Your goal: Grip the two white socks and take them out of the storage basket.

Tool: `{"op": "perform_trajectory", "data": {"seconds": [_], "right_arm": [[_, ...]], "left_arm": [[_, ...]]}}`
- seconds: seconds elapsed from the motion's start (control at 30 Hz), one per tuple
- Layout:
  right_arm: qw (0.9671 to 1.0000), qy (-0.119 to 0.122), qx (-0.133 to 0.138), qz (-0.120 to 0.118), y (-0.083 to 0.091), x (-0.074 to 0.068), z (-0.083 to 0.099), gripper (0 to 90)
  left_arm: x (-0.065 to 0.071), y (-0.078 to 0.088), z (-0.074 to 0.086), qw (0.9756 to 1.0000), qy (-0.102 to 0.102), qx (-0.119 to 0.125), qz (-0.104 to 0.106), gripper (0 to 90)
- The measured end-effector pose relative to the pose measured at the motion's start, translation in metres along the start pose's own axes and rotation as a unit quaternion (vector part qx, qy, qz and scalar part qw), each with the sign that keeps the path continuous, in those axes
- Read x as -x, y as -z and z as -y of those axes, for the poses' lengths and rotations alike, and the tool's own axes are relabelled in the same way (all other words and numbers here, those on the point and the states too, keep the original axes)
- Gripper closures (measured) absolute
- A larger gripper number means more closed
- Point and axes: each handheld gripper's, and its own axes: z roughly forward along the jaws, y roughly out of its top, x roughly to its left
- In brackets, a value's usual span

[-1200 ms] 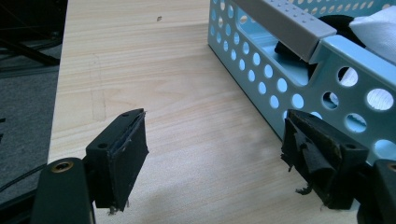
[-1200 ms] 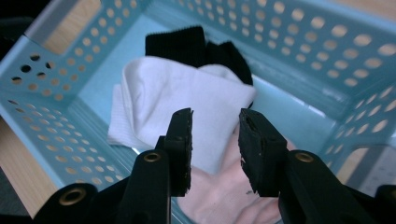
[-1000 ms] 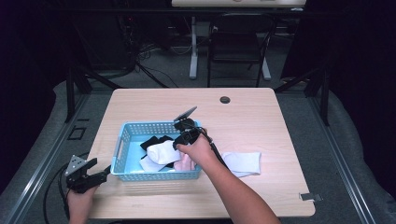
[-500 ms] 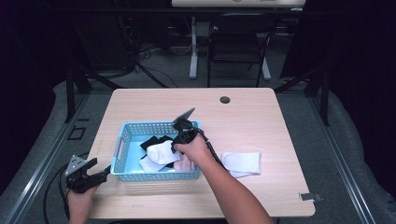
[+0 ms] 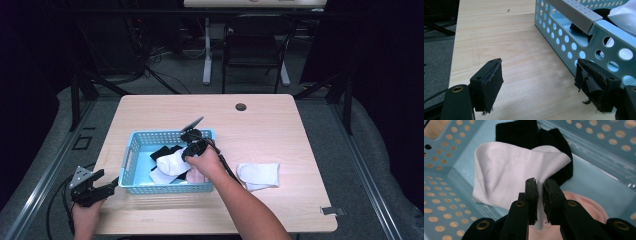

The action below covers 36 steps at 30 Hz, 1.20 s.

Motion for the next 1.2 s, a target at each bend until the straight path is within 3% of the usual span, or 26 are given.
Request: {"op": "perform_trajectory", "data": {"seconds": [0.1,0.27,0.47,0.63,0.77,0.93,1.03,1.2], "right_arm": [[0.9995,0.021,0.01,0.02,0.002,-0.006,0.003,86.1],[0.9961,0.042,0.068,0.038,0.004,-0.015,0.014,87.3],[0.9886,0.066,0.133,0.024,0.019,-0.02,0.023,87.8],[0.9764,0.097,0.192,0.019,0.037,-0.028,0.029,87.9],[0.9658,0.142,0.213,0.042,0.053,-0.04,0.034,88.0],[0.9478,0.194,0.239,0.081,0.069,-0.054,0.042,88.0],[0.9383,0.209,0.26,0.092,0.08,-0.059,0.046,88.0],[0.9301,0.215,0.283,0.093,0.098,-0.062,0.05,87.9]], "left_arm": [[0.0,0.0,0.0,1.0,0.0,0.001,-0.001,22.2],[0.0,0.0,0.0,1.0,0.0,0.0,0.0,22.2],[0.0,0.0,0.0,1.0,0.001,0.0,0.0,22.2],[0.0,0.0,0.0,1.0,-0.001,-0.004,0.0,22.2],[0.001,0.0,0.0,1.0,-0.002,-0.004,0.0,22.2],[0.0,0.0,0.0,1.0,-0.002,-0.004,0.0,22.2],[0.001,0.0,0.0,1.0,-0.002,-0.005,0.0,22.2],[0.001,0.0,0.0,1.0,-0.003,-0.005,-0.001,22.2]]}}
